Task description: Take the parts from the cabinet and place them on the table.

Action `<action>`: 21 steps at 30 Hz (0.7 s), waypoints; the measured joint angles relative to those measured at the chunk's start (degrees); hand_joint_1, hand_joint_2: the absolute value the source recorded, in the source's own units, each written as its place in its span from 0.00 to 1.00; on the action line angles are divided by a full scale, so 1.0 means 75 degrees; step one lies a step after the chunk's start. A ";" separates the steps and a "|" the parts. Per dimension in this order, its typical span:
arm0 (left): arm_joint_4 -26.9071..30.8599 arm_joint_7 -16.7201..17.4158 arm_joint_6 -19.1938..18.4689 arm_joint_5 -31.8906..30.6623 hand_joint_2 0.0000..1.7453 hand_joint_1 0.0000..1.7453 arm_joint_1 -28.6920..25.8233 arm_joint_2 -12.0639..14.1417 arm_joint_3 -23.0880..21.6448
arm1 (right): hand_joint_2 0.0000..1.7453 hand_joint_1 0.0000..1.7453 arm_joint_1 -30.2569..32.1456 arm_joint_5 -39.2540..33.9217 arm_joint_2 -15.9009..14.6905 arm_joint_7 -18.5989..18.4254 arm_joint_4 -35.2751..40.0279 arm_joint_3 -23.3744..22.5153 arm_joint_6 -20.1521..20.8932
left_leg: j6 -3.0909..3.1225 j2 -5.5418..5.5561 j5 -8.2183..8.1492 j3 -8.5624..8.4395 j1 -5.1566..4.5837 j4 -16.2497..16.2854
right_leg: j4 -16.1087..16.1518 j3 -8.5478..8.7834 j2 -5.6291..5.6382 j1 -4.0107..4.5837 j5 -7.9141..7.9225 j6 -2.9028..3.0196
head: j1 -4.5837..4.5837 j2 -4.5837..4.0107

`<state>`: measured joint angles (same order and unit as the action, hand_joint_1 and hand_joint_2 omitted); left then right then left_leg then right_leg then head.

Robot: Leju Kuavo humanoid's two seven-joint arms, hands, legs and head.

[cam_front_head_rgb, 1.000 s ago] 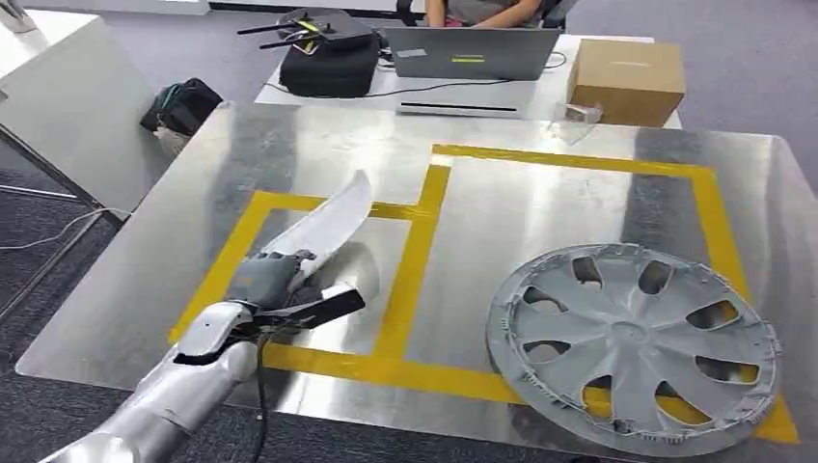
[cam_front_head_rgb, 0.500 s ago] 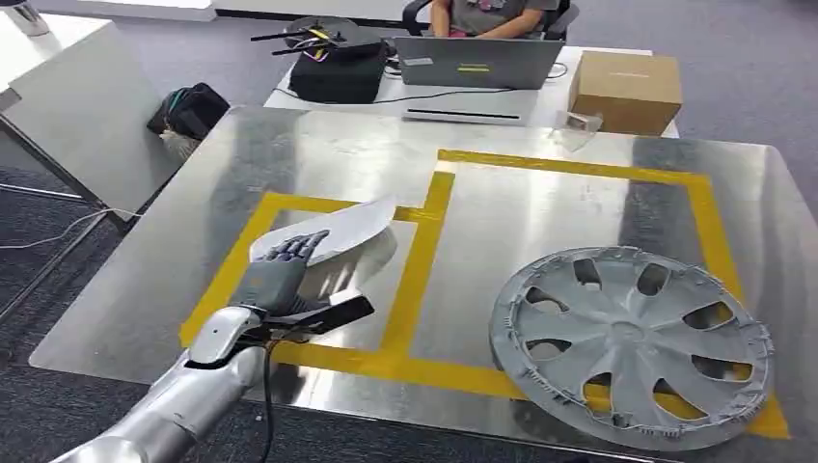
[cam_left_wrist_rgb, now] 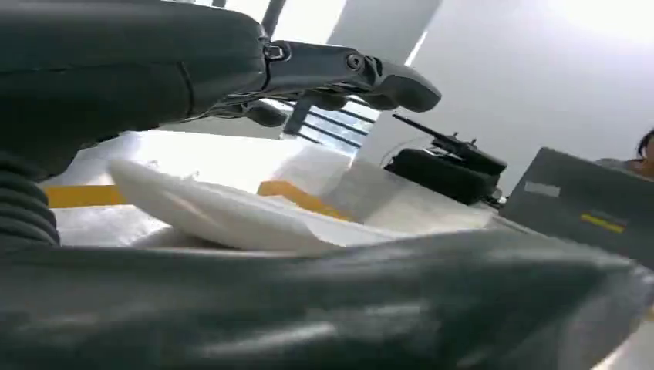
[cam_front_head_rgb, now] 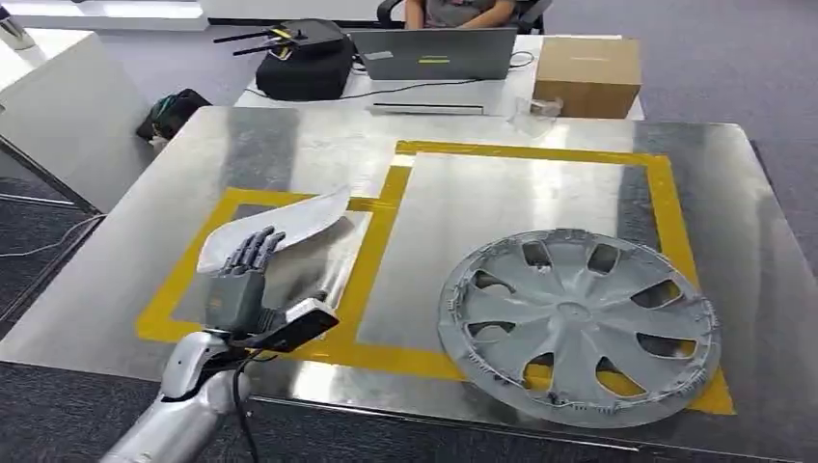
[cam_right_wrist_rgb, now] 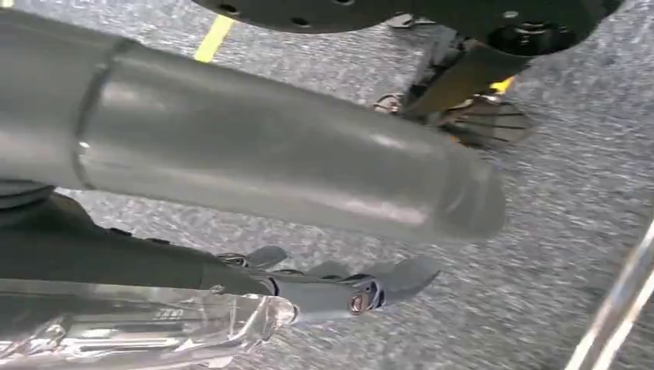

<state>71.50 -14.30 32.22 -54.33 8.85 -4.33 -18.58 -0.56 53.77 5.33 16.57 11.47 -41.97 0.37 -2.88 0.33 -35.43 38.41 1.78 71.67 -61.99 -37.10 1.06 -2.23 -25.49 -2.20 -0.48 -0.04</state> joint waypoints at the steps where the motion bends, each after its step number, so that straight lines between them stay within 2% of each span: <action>1: 0.0111 -0.0055 0.0029 0.0085 0.00 0.00 -0.0104 0.0006 0.0032 | 0.00 0.00 0.0003 -0.0023 0.0000 0.0000 -0.0003 -0.0020 0.0000 | 0.0053 0.0000 -0.0150 0.0133 -0.0034 0.0406 | 0.0000 -0.0061 -0.0014 0.0046 0.0043 0.0037 | 0.0000 0.0000; 2: 0.0240 -0.0113 0.0046 0.0191 0.00 0.00 -0.0227 0.0015 0.0078 | 0.00 0.00 0.0002 -0.0038 0.0000 -0.0003 -0.0003 -0.0032 0.0000 | 0.0121 0.0001 -0.0130 0.0108 -0.0074 0.0487 | 0.0000 -0.0120 -0.0014 0.0091 0.0095 0.0064 | -0.0003 0.0000; 3: 0.0347 -0.0163 0.0058 0.0274 0.00 0.00 -0.0337 0.0020 0.0122 | 0.00 0.00 0.0002 -0.0044 0.0000 -0.0003 0.0000 -0.0047 -0.0003 | 0.0214 0.0001 0.0037 -0.0062 -0.0125 0.0284 | 0.0000 -0.0192 -0.0009 0.0137 0.0149 0.0081 | 0.0000 0.0000; 4: 0.0457 -0.0219 0.0087 0.0361 0.00 0.00 -0.0415 0.0020 0.0169 | 0.00 0.00 0.0003 -0.0055 0.0000 -0.0003 -0.0003 -0.0076 -0.0003 | 0.0329 0.0001 0.0288 -0.0364 -0.0179 -0.0197 | 0.0002 -0.0263 -0.0005 0.0181 0.0214 0.0084 | -0.0003 0.0000; 5: 0.0567 -0.0262 0.0125 0.0445 0.00 0.00 -0.0462 0.0029 0.0209 | 0.00 0.00 0.0003 -0.0064 0.0000 -0.0003 0.0000 -0.0096 -0.0003 | 0.0454 0.0002 0.0522 -0.0763 -0.0243 -0.0827 | 0.0006 -0.0331 -0.0002 0.0215 0.0279 0.0077 | -0.0003 0.0000; 6: 0.0673 -0.0300 0.0152 0.0522 0.00 0.00 -0.0493 0.0041 0.0245 | 0.00 0.00 -0.0002 -0.0079 0.0006 -0.0003 0.0000 -0.0111 -0.0003 | 0.0573 0.0001 0.0579 -0.1180 -0.0318 -0.1402 | 0.0006 -0.0356 -0.0006 0.0205 0.0338 0.0066 | -0.0009 0.0000; 7: 0.0775 -0.0341 0.0163 0.0612 0.00 0.00 -0.0527 0.0052 0.0300 | 0.00 0.00 0.0020 -0.0090 0.0015 -0.0003 0.0000 -0.0128 0.0000 | 0.0593 -0.0022 0.0495 -0.1384 -0.0388 -0.1756 | 0.0007 -0.0391 -0.0002 0.0261 0.0377 0.0019 | -0.0006 0.0000; 8: 0.0845 -0.0399 0.0201 0.0729 0.00 0.00 -0.0581 0.0052 0.0361 | 0.00 0.00 0.0032 -0.0108 0.0015 0.0006 0.0000 -0.0157 0.0000 | 0.0490 -0.0033 0.0642 -0.1328 -0.0390 -0.1736 | 0.0056 -0.0363 -0.0023 0.0228 0.0453 -0.0016 | -0.0026 0.0000; 9: 0.0894 -0.0472 0.0244 0.0853 0.00 0.00 -0.0649 0.0058 0.0426 | 0.00 0.00 0.0027 -0.0111 0.0017 0.0012 -0.0003 -0.0192 0.0003 | 0.0487 -0.0025 0.0661 -0.1295 -0.0427 -0.1798 | 0.0114 -0.0360 -0.0040 0.0189 0.0540 -0.0058 | 0.0011 0.0000; 10: 0.0935 -0.0553 0.0288 0.1004 0.00 0.00 -0.0744 0.0064 0.0509 | 0.00 0.00 0.0029 -0.0125 0.0017 0.0029 -0.0003 -0.0215 0.0012 | 0.0524 -0.0024 0.0745 -0.1256 -0.0458 -0.1818 | 0.0205 -0.0355 -0.0048 0.0163 0.0646 -0.0109 | 0.0003 0.0000; 11: 0.0973 -0.0638 0.0329 0.1116 0.00 0.00 -0.0828 0.0061 0.0586 | 0.00 0.00 0.0053 -0.0128 0.0017 0.0047 -0.0003 -0.0221 0.0012 | 0.0572 -0.0033 0.0886 -0.1194 -0.0423 -0.1918 | 0.0243 -0.0389 -0.0040 0.0186 0.0736 -0.0170 | 0.0018 0.0000; 12: 0.0999 -0.0705 0.0367 0.1209 0.00 0.00 -0.0873 0.0061 0.0652 | 0.00 0.00 0.0087 -0.0134 0.0017 0.0055 -0.0003 -0.0233 0.0006 | 0.0613 -0.0049 0.0989 -0.1146 -0.0394 -0.1947 | 0.0186 -0.0449 -0.0050 0.0173 0.0545 -0.0181 | -0.0003 0.0000; 13: 0.1017 -0.0767 0.0408 0.1291 0.00 0.00 -0.0918 0.0058 0.0708 | 0.00 0.00 0.0100 -0.0137 0.0020 0.0064 -0.0003 -0.0251 0.0006 | 0.0677 -0.0045 0.1073 -0.1059 -0.0381 -0.1957 | -0.0076 -0.0568 -0.0066 0.0190 0.0101 -0.0189 | -0.0012 0.0000; 14: 0.1049 -0.0854 0.0463 0.1408 0.00 0.00 -0.0989 0.0058 0.0787 | 0.00 0.00 0.0105 -0.0140 0.0032 0.0079 -0.0006 -0.0265 0.0012 | 0.0697 -0.0044 0.1158 -0.0961 -0.0383 -0.1957 | -0.0579 -0.0670 -0.0073 0.0187 -0.0407 -0.0213 | -0.0020 0.0000; 15: 0.1063 -0.0933 0.0516 0.1539 0.00 0.00 -0.1065 0.0055 0.0877 | 0.00 0.00 0.0095 -0.0143 0.0035 0.0096 -0.0009 -0.0274 0.0012 | 0.0706 -0.0052 0.1248 -0.0849 -0.0400 -0.1955 | -0.1221 -0.0798 -0.0075 0.0190 -0.0821 -0.0219 | -0.0012 0.0000; 16: 0.1066 -0.0997 0.0548 0.1626 0.00 0.00 -0.1119 0.0055 0.0941 | 0.00 0.00 0.0086 -0.0149 0.0035 0.0102 -0.0009 -0.0286 0.0009 | 0.0714 -0.0068 0.1324 -0.0750 -0.0412 -0.1949 | -0.1686 -0.0865 -0.0076 0.0200 -0.1025 -0.0220 | -0.0006 0.0000; 17: 0.1066 -0.1086 0.0571 0.1751 0.00 0.00 -0.1179 0.0061 0.1040 | 0.00 0.00 0.0083 -0.0151 0.0035 0.0105 -0.0009 -0.0317 0.0006 | 0.0712 -0.0079 0.1416 -0.0624 -0.0423 -0.1948 | -0.2014 -0.0837 -0.0076 0.0222 -0.1037 -0.0213 | -0.0012 0.0000; 18: 0.1066 -0.1125 0.0574 0.1783 0.00 0.00 -0.1219 0.0061 0.1108 | 0.00 0.00 0.0089 -0.0151 0.0035 0.0105 -0.0009 -0.0338 0.0006 | 0.0708 -0.0081 0.1508 -0.0508 -0.0427 -0.1947 | -0.1985 -0.0649 -0.0076 0.0243 -0.0852 -0.0195 | -0.0009 0.0000; 19: 0.1066 -0.1148 0.0574 0.1821 0.00 0.00 -0.1243 0.0061 0.1151 | 0.00 0.00 0.0095 -0.0154 0.0035 0.0108 -0.0009 -0.0347 0.0006 | 0.0703 -0.0079 0.1590 -0.0405 -0.0427 -0.1944 | -0.1695 -0.0332 -0.0076 0.0261 -0.0584 -0.0174 | -0.0012 0.0000; 20: 0.1066 -0.1162 0.0577 0.1833 0.00 0.00 -0.1264 0.0061 0.1192 | 0.00 0.00 0.0092 -0.0154 0.0035 0.0108 -0.0009 -0.0355 0.0006 | 0.0690 -0.0076 0.1673 -0.0308 -0.0427 -0.1944 | -0.1126 0.0148 -0.0078 0.0282 -0.0352 -0.0146 | -0.0009 0.0000; 21: 0.1069 -0.1166 0.0577 0.1835 0.00 0.00 -0.1282 0.0061 0.1224 | 0.00 0.00 0.0075 -0.0151 0.0035 0.0113 -0.0009 -0.0361 0.0003 | 0.0666 -0.0068 0.1749 -0.0240 -0.0427 -0.1940 | -0.0421 0.0706 -0.0081 0.0295 -0.0332 -0.0124 | -0.0014 0.0000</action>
<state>79.51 -23.04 36.54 -40.57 -0.77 -3.87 -9.40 0.00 52.63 5.60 17.42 11.41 -44.68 0.40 2.11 -0.18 -22.31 36.61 -1.43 57.12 -65.15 -31.80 0.45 -0.02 -27.98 -3.13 -0.59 -0.04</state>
